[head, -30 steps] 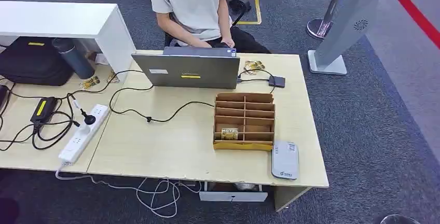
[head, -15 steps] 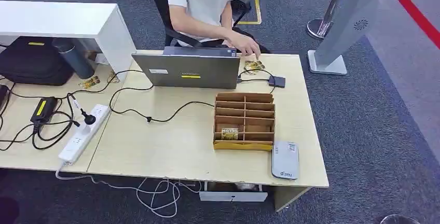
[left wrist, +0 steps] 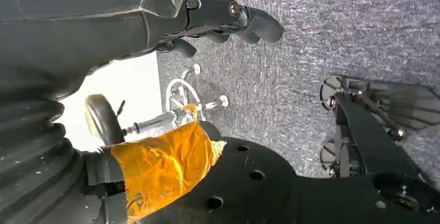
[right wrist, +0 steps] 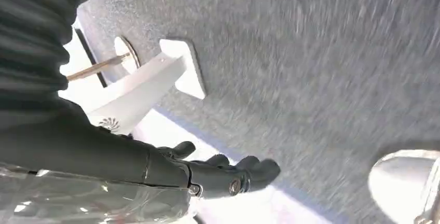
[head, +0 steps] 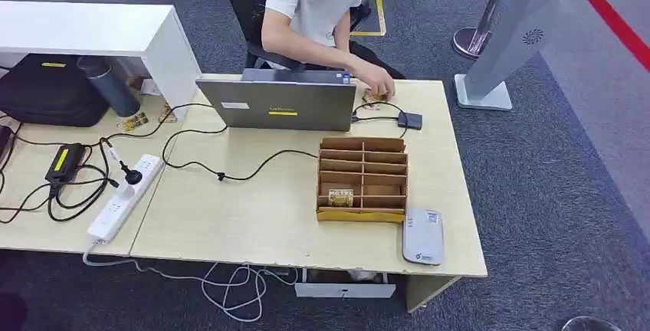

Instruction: Pass the card to the sensor for recognition and then transmit it.

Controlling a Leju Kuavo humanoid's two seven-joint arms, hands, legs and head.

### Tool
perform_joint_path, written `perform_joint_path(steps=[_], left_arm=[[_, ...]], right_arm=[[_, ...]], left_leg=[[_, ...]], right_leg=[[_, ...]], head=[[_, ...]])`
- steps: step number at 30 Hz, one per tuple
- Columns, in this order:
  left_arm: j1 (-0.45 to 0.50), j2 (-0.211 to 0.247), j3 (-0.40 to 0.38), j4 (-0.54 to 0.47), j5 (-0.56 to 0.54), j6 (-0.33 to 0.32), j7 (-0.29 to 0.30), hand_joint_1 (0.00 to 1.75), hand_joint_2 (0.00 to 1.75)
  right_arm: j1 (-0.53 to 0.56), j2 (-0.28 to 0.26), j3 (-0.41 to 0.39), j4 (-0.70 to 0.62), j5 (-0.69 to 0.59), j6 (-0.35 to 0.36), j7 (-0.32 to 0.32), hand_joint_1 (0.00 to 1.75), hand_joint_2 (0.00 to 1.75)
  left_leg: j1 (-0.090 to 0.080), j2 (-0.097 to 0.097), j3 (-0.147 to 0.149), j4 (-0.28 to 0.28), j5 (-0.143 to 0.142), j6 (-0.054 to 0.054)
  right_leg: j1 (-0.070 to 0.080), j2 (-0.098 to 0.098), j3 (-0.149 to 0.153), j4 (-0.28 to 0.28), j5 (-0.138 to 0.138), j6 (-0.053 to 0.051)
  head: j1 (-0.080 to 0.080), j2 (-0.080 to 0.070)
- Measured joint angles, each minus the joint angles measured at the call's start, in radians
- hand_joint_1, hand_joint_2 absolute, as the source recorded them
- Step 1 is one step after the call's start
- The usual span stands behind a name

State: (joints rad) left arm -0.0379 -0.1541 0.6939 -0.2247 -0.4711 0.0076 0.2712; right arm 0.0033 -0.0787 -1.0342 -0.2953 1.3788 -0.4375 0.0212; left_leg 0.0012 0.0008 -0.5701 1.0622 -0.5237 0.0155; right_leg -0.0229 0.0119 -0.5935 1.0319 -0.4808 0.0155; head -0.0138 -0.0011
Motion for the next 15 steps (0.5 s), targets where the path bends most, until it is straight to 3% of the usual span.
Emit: perform_joint_path(steps=[5, 6, 7, 8, 9, 10, 15], left_arm=[[0.000, 0.000, 0.000, 0.000, 0.000, 0.000, 0.000, 0.00, 1.75], [0.000, 0.001, 0.003, 0.000, -0.008, -0.008, 0.002, 0.00, 1.75], [0.000, 0.006, 0.011, 0.001, -0.016, -0.019, 0.008, 0.00, 1.75], [0.000, 0.008, 0.014, 0.002, -0.021, -0.024, 0.009, 0.00, 1.75], [0.000, 0.010, 0.018, 0.003, -0.023, -0.026, 0.009, 0.00, 1.75], [0.000, 0.011, 0.019, 0.004, -0.025, -0.029, 0.010, 0.00, 0.00], [0.000, 0.016, 0.026, 0.008, -0.029, -0.039, 0.013, 0.00, 0.00]], right_arm=[[0.000, -0.004, -0.002, 0.000, -0.001, 0.002, -0.001, 0.00, 1.75], [-0.001, -0.069, -0.040, -0.004, -0.019, 0.030, -0.011, 0.00, 1.75], [-0.009, -0.209, -0.121, -0.011, -0.053, 0.077, -0.027, 0.00, 1.75], [-0.014, -0.279, -0.158, -0.014, -0.070, 0.094, -0.034, 0.00, 1.75], [-0.017, -0.314, -0.177, -0.014, -0.078, 0.105, -0.036, 0.00, 1.75], [-0.019, -0.353, -0.197, -0.014, -0.086, 0.113, -0.038, 0.00, 1.75], [-0.024, -0.465, -0.246, -0.022, -0.104, 0.135, -0.054, 0.00, 1.75]], left_leg=[[0.000, 0.000, 0.000, 0.000, 0.000, 0.000], [0.000, 0.000, 0.000, 0.000, 0.000, 0.001], [-0.001, 0.000, 0.000, 0.000, 0.000, 0.001], [-0.001, 0.000, 0.000, 0.000, -0.001, 0.001], [-0.001, 0.000, 0.000, 0.000, -0.001, 0.001], [-0.001, 0.000, 0.000, 0.000, -0.001, 0.001], [-0.001, 0.000, 0.001, 0.000, -0.001, 0.001]], right_leg=[[0.000, 0.000, 0.000, 0.000, 0.000, 0.000], [-0.001, 0.000, 0.000, 0.000, 0.000, 0.001], [0.000, 0.000, 0.000, 0.000, 0.000, 0.001], [0.000, 0.000, 0.000, 0.000, -0.001, 0.001], [0.000, 0.000, 0.000, 0.000, -0.001, 0.001], [-0.001, 0.000, 0.000, 0.000, -0.001, 0.001], [0.000, 0.000, 0.000, 0.000, -0.001, 0.001]], head=[[0.000, 0.000], [-0.002, 0.000], [0.000, 0.000], [-0.001, 0.000], [0.000, 0.000], [-0.001, 0.000], [0.000, 0.000]])
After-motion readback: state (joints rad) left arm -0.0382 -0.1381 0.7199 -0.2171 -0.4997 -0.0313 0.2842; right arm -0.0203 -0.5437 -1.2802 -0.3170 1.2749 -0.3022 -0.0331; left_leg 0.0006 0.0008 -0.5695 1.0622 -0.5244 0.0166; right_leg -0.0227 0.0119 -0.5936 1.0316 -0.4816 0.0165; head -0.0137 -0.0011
